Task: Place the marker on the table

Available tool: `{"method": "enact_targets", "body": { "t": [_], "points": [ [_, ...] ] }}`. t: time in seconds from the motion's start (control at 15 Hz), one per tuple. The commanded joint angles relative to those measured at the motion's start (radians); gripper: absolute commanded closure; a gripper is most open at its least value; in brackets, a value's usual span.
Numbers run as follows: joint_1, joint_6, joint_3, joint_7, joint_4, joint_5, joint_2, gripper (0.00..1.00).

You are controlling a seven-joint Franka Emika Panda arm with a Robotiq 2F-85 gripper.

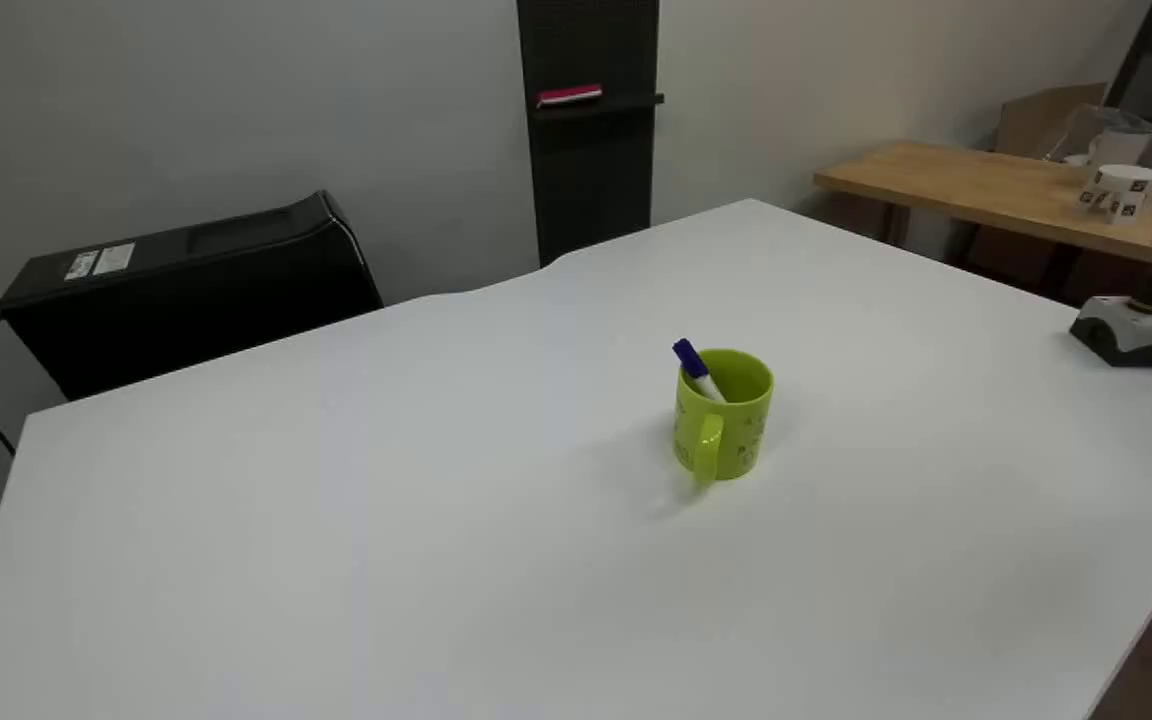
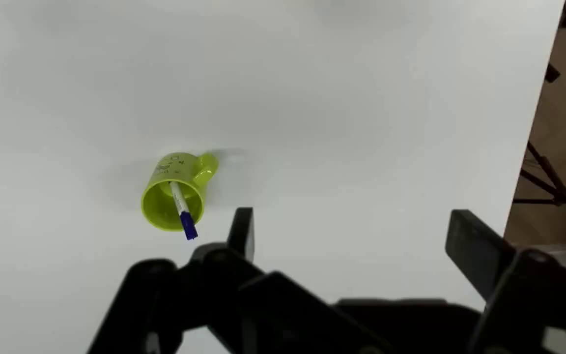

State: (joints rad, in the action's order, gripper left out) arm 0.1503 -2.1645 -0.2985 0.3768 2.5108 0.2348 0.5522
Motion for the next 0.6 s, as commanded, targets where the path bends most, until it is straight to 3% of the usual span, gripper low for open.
{"method": "enact_targets", "body": {
  "t": [0.0,0.53],
  "points": [
    [0.012,0.001,0.011,0.006,-0.002,-0.008,-0.002,0.0],
    [0.006,-0.002,0.02,0.002,0.02,-0.001,-0.024,0.0]
  ]
}}
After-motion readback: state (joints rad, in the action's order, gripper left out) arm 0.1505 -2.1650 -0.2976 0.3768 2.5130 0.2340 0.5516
